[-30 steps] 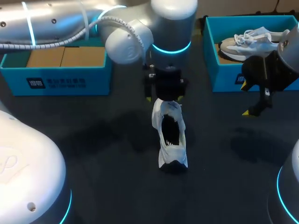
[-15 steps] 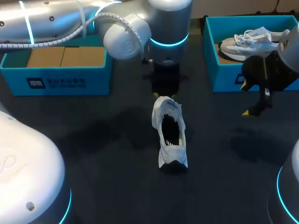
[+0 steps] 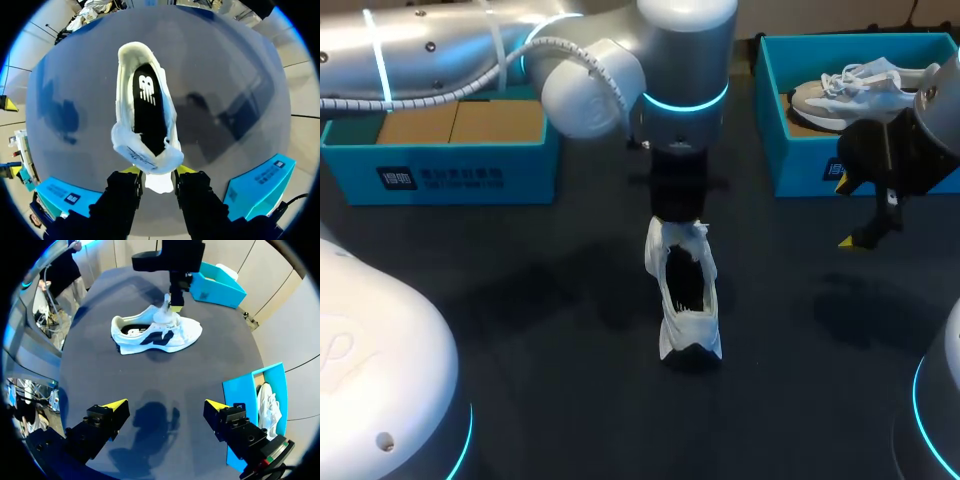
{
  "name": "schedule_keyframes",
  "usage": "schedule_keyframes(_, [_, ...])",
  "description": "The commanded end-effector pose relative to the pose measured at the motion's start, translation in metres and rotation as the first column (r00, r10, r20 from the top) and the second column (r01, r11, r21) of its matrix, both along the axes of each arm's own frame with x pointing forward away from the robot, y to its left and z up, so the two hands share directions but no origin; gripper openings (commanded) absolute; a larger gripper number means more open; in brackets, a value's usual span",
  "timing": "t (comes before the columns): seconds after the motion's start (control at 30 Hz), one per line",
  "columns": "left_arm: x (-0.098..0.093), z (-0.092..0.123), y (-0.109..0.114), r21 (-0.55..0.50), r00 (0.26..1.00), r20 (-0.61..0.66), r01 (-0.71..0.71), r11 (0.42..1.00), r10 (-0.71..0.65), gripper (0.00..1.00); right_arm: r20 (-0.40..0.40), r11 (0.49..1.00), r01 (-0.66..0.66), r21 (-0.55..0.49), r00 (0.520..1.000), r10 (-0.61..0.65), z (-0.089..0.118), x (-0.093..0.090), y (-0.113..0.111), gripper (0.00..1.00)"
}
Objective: Take the shoe out of the shoebox, open the shoe tongue, remove and reinsert the insole, then place the shoe into the shoebox
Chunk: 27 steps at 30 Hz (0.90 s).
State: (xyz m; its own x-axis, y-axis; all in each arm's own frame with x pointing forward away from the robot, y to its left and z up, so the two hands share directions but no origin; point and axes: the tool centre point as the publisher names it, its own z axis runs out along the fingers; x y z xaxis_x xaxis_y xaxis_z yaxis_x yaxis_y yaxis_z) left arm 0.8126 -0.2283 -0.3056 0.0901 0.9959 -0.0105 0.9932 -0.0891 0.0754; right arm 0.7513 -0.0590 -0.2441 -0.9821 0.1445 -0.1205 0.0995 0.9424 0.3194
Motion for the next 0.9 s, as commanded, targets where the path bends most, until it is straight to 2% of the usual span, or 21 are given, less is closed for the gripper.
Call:
schedule_keyframes(0.03, [-0.008, -0.003, 0.004, -0.014, 1.0, 0.0, -0.004, 1.0, 0.004, 0.33, 0.001, 1.0, 0.0, -0.001, 1.0, 0.0, -0.001, 0.0, 0.0, 1.0])
schedule_keyframes(0.17, [-0.015, -0.004, 0.002, -0.021, 1.0, -0.006, -0.006, 1.0, 0.006, 0.31, 0.001, 1.0, 0.0, -0.001, 1.0, 0.0, -0.001, 0.0, 0.0, 1.0])
schedule_keyframes(0.23, [-0.017, -0.005, 0.0, -0.025, 1.0, -0.003, -0.01, 1.0, 0.009, 0.33, 0.001, 1.0, 0.0, -0.001, 1.0, 0.0, -0.001, 0.0, 0.0, 1.0])
schedule_keyframes(0.27, [-0.017, -0.006, -0.001, -0.026, 1.0, -0.003, -0.012, 1.0, 0.012, 0.37, 0.001, 1.0, 0.0, -0.001, 1.0, 0.0, -0.001, 0.0, 0.0, 1.0])
schedule_keyframes(0.9, [-0.045, -0.014, -0.004, -0.003, 1.0, -0.025, -0.019, 1.0, 0.019, 0.34, 0.001, 1.0, 0.0, -0.001, 1.0, 0.0, -0.001, 0.0, 0.0, 1.0])
